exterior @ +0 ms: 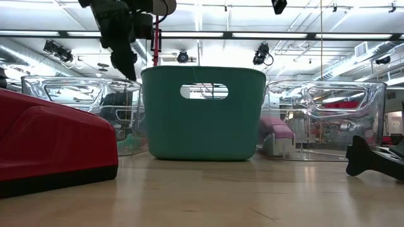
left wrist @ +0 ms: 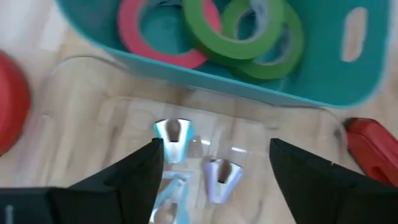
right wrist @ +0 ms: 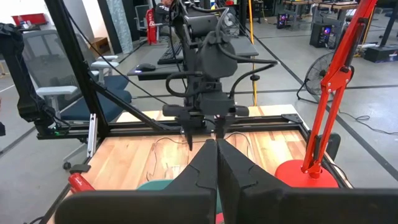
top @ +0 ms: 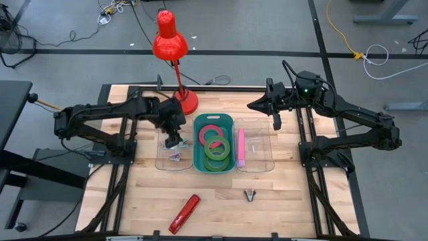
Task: Pick and place Stapler, Stapler remover, tape
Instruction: Put the red stapler into the right transparent bin
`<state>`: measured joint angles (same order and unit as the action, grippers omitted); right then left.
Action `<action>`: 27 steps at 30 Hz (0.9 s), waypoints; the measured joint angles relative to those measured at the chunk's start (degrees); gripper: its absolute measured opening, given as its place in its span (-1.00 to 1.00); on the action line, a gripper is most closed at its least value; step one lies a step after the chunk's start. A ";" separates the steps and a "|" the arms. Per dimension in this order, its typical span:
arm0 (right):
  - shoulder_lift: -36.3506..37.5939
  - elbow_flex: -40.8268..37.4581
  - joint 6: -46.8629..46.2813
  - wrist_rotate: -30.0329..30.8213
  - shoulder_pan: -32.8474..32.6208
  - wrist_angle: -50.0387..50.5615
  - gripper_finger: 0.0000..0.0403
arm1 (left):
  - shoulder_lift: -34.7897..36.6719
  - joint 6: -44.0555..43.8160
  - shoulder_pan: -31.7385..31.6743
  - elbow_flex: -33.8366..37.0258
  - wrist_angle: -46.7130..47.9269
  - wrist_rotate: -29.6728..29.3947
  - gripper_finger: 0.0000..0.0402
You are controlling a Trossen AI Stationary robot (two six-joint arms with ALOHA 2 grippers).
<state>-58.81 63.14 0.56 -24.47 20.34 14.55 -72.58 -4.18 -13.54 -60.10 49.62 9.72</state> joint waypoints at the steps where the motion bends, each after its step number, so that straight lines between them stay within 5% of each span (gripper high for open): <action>1: 0.00 -0.01 0.00 0.00 -0.09 0.00 -0.98 | 0.00 -0.11 0.57 0.00 -0.04 0.69 0.49; 14: 0.02 0.01 0.50 0.00 -0.70 0.02 -0.98 | -0.02 -6.33 11.34 -0.45 0.13 2.16 0.57; 27: 0.02 0.00 1.41 -0.76 -0.70 0.08 -0.98 | -0.02 -8.85 20.13 -14.54 6.02 -3.50 0.57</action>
<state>-58.78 63.14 1.97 -25.23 19.64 14.62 -72.60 -13.03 6.58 -74.64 55.64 6.22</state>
